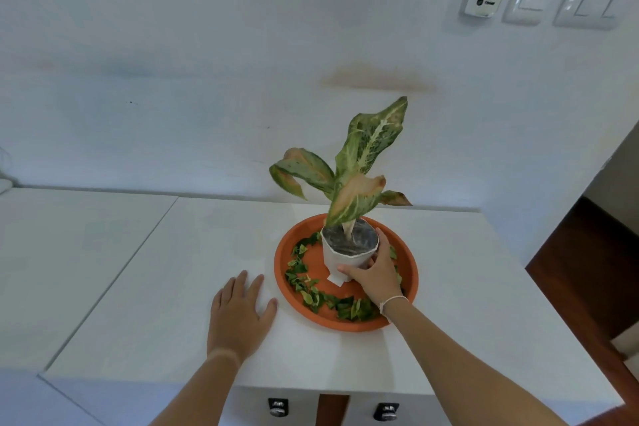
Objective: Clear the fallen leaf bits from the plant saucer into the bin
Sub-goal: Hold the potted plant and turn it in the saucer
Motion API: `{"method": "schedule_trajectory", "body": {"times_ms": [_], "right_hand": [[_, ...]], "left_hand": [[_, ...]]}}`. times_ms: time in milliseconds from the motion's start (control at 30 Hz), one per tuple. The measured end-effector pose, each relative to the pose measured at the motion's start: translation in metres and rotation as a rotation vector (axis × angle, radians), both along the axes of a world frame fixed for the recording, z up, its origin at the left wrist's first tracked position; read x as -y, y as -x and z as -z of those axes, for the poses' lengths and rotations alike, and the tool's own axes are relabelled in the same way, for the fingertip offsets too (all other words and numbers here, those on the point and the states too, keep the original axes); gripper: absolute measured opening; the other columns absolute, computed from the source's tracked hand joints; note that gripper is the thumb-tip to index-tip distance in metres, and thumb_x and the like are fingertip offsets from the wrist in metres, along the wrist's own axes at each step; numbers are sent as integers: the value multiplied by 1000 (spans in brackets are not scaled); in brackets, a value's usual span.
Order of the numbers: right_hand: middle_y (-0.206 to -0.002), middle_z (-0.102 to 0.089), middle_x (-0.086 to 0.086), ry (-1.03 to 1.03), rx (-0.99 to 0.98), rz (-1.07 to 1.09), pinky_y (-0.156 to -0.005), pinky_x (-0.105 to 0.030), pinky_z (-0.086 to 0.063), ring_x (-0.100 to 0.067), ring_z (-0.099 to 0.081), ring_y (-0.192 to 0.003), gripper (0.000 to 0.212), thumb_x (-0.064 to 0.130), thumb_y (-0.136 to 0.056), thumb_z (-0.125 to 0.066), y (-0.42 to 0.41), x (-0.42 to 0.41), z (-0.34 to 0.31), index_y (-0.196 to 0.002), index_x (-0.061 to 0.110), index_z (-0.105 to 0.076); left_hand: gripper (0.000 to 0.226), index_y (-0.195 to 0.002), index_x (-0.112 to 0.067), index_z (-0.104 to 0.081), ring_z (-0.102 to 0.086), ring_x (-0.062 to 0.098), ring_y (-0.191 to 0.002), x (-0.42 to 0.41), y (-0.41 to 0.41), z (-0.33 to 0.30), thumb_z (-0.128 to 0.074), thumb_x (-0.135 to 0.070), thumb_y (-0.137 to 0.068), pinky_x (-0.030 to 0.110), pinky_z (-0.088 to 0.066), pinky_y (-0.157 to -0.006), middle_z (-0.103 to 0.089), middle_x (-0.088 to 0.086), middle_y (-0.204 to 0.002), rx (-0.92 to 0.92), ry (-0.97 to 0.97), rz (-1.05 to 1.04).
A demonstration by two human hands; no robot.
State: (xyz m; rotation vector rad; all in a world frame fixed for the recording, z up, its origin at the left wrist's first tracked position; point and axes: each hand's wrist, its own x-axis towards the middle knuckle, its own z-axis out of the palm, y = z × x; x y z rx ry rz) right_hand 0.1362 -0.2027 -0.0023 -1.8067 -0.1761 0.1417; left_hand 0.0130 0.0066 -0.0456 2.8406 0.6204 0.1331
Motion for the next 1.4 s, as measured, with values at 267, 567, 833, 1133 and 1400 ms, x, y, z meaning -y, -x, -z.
{"method": "schedule_trajectory", "body": {"times_ms": [267,567,833,1133,1400], "right_hand": [[-141,-46,5,33,-57,-69,-106,-33,-41,-16,-44,-129,97,13,-64,-84,-13,9,1,-142,30,-31],[-150,-23,3,88,85,82,-103,-25,-34,-16,-30,-138,113,32,-62,-86,6,-9,-5,-150,24,-14],[-143,-43,2,118,117,98,-99,-23,-39,-16,-42,-131,95,28,-65,-84,-1,-7,-12,-143,21,-31],[-145,-42,1,119,26,-57,-104,-29,-41,-17,-42,-132,93,24,-73,-78,-9,9,-14,-147,21,-22],[-145,-42,-1,101,6,-72,-99,-25,-39,-20,-42,-133,88,20,-75,-77,-9,11,-15,-145,23,-24]], "left_hand": [[94,-149,-31,-25,-17,21,-147,0,-1,2,7,-67,-67,35,-13,-119,-21,0,-159,10,-26,4],[95,-149,-32,-23,-15,20,-148,-1,-1,2,7,-67,-66,35,-11,-120,-18,-1,-160,10,-18,4],[94,-149,-31,-25,-15,20,-148,-1,-1,3,7,-67,-67,35,-12,-120,-19,0,-160,11,-25,4],[94,-148,-31,-26,-17,21,-147,-2,-1,4,6,-67,-68,35,-13,-119,-21,0,-159,17,-28,1],[79,-148,-30,-28,-18,21,-147,-2,-1,3,-9,-66,-79,36,-14,-119,-22,1,-159,5,-9,3]]}}
